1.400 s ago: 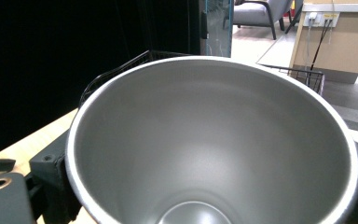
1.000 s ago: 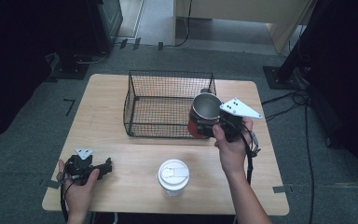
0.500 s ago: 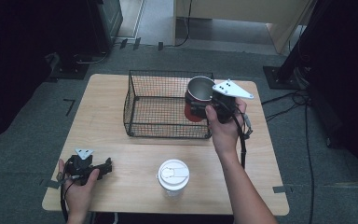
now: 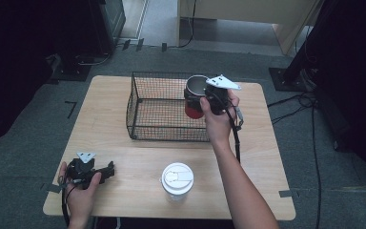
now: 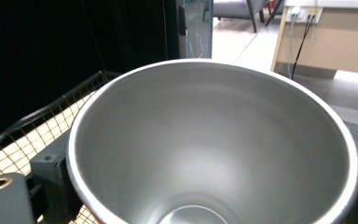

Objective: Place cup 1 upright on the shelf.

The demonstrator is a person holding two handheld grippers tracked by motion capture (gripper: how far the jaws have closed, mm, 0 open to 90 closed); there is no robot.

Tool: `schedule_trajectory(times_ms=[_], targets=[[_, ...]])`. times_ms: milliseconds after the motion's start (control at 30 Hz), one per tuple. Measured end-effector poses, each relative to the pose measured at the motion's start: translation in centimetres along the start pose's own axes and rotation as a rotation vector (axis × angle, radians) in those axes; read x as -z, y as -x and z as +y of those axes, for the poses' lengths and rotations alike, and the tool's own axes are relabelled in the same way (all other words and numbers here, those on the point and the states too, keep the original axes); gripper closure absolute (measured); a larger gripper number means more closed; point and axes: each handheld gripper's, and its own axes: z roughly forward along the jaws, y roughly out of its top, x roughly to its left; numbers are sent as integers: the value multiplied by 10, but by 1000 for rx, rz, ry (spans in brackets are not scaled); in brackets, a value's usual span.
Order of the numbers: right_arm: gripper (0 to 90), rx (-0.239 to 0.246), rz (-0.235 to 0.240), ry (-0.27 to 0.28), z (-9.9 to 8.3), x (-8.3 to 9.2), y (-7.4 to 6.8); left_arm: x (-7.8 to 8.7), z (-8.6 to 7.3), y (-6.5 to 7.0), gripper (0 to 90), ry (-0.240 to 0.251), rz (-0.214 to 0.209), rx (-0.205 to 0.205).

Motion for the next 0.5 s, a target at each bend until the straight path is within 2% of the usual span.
schedule_trajectory(times_ms=[167,500], targets=[[72,8,-2,-39,-9,-18,2,0,0,0,0,1,0,1],[72,-12,-14,-93,-18,-43,7,0,0,0,0,2,0,2]])
